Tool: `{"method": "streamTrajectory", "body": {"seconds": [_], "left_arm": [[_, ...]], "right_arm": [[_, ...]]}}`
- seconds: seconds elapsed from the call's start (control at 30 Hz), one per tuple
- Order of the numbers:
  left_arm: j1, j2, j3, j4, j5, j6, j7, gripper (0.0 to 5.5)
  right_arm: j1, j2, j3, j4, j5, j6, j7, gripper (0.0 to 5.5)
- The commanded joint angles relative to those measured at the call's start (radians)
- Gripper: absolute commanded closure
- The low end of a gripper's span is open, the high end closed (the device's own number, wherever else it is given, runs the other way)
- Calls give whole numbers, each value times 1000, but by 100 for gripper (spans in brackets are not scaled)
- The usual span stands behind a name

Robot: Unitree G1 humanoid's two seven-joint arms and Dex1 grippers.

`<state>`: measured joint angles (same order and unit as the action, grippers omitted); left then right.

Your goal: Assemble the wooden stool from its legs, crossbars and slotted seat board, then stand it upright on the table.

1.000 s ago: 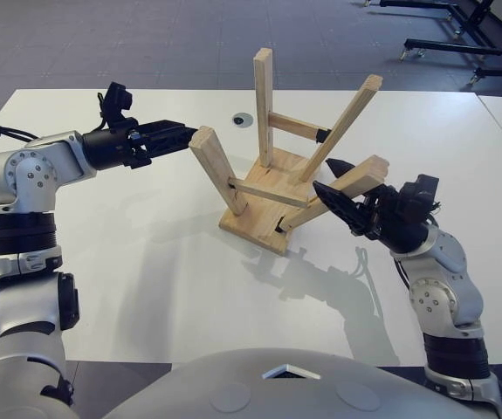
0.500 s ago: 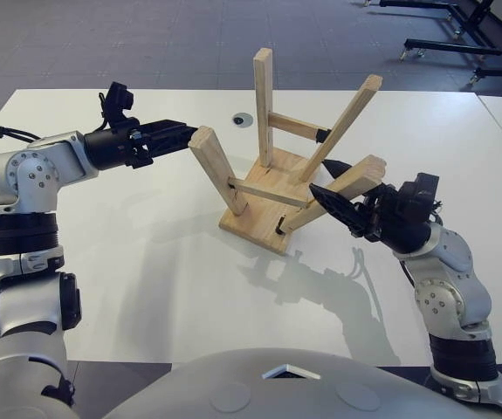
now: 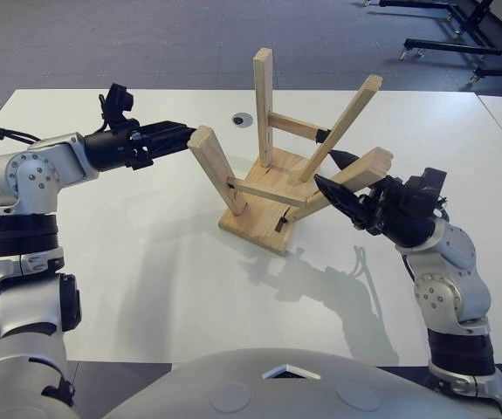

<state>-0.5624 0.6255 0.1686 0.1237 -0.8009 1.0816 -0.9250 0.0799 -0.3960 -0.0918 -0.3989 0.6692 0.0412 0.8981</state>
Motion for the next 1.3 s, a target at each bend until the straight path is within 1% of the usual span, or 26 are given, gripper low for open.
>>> {"method": "streamTrajectory", "body": {"seconds": [0.03, 0.3, 0.73, 1.0, 1.3], "left_arm": [[-3, 1, -2, -6, 3, 4, 5, 10], [8, -3, 4, -12, 0, 1, 10, 10], [8, -7, -3, -11, 0, 4, 12, 10], [1, -9, -8, -5, 3, 3, 10, 10], [-4, -11, -10, -3, 3, 3, 12, 10]], "right_arm": [[8, 14, 0, -22, 24, 15, -22, 345], [22, -12, -34, -74, 40, 41, -51, 345], [154, 34, 24, -141, -59, -49, -77, 345], [146, 38, 55, -135, -148, -107, -102, 345], [151, 36, 86, -140, -133, -113, -103, 345]]}}
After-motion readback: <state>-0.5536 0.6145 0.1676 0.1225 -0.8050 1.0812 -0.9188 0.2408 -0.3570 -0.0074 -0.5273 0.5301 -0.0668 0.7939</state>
